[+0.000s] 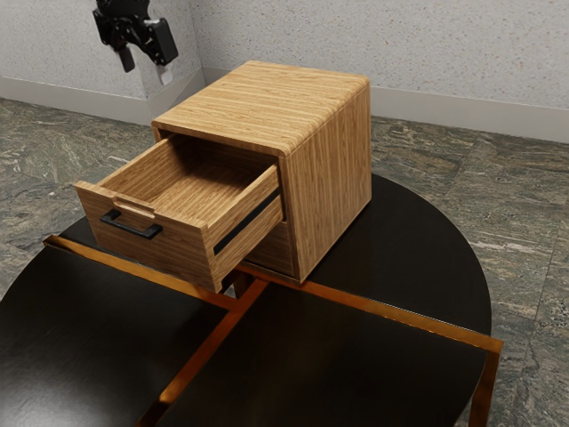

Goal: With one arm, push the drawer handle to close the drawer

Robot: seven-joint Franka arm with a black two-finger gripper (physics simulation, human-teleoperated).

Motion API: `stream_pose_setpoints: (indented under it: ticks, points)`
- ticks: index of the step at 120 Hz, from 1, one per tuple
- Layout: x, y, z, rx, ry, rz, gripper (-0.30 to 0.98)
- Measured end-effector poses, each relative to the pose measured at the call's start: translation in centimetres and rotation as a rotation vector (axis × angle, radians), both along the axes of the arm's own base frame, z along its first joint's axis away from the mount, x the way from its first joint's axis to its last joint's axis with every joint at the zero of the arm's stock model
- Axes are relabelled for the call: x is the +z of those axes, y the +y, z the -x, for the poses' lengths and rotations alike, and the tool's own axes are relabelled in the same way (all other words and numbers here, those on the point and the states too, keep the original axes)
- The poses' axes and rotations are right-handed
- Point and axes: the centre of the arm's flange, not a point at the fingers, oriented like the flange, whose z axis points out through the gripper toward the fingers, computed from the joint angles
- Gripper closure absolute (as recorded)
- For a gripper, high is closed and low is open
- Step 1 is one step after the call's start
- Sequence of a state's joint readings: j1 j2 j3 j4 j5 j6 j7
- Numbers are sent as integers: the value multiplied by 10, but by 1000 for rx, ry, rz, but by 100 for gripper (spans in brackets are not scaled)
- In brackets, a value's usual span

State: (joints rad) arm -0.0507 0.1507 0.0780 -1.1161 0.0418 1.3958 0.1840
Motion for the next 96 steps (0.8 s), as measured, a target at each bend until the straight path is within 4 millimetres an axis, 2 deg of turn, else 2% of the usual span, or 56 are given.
stream_pose_setpoints:
  ticks: [17, 27, 32, 39, 47, 58, 64, 71, 81, 96]
  points:
    - [-5, -1, -1, -7, 11, 1, 0]
    - [-10, -4, 11, -18, 31, 4, 0]
    - [-7, -12, 33, -34, 33, 6, 0]
    - [-4, -20, 78, -51, 33, 7, 0]
    - [-9, -10, 121, -30, 34, 11, 2]
    - [-41, -2, 161, -1, 48, 3, 25]
    - [-64, 0, 172, 12, 49, -10, 39]
    - [-82, 8, 186, 36, 33, -13, 50]
    - [-107, 18, 194, 74, 24, -6, 61]
    - [-135, 20, 197, 106, 20, -4, 70]
